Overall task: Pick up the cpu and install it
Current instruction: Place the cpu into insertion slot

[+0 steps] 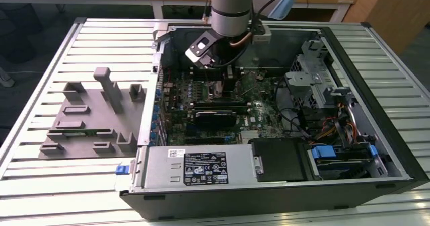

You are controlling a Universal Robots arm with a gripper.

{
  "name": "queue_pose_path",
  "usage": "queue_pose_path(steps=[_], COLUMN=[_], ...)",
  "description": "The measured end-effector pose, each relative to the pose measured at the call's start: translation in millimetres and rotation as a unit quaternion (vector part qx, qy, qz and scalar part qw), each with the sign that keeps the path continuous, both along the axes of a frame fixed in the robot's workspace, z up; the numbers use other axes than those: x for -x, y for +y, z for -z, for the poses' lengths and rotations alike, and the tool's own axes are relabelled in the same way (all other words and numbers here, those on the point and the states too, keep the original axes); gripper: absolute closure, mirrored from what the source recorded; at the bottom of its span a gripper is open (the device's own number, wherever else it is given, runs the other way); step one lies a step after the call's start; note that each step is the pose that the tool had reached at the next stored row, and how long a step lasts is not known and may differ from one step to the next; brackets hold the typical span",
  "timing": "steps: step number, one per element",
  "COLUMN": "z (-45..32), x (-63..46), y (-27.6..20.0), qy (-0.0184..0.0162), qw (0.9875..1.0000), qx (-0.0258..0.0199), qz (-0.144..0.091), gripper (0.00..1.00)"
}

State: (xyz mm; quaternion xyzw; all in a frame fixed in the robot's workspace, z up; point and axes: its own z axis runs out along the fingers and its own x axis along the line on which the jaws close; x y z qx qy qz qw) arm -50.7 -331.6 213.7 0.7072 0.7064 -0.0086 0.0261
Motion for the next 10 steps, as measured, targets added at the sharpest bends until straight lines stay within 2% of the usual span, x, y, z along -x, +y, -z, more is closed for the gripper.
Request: queue_pose_path(steps=[4, 10], z=[2.6, 7.9], x=[0.0, 0.0], y=[4.3, 9.1], qy=[0.0000, 0.0001], qw=[1.0000, 0.9999], qx=[0.0074, 0.0104], qz=[0.000, 0.000], gripper=[0.45, 0.45])
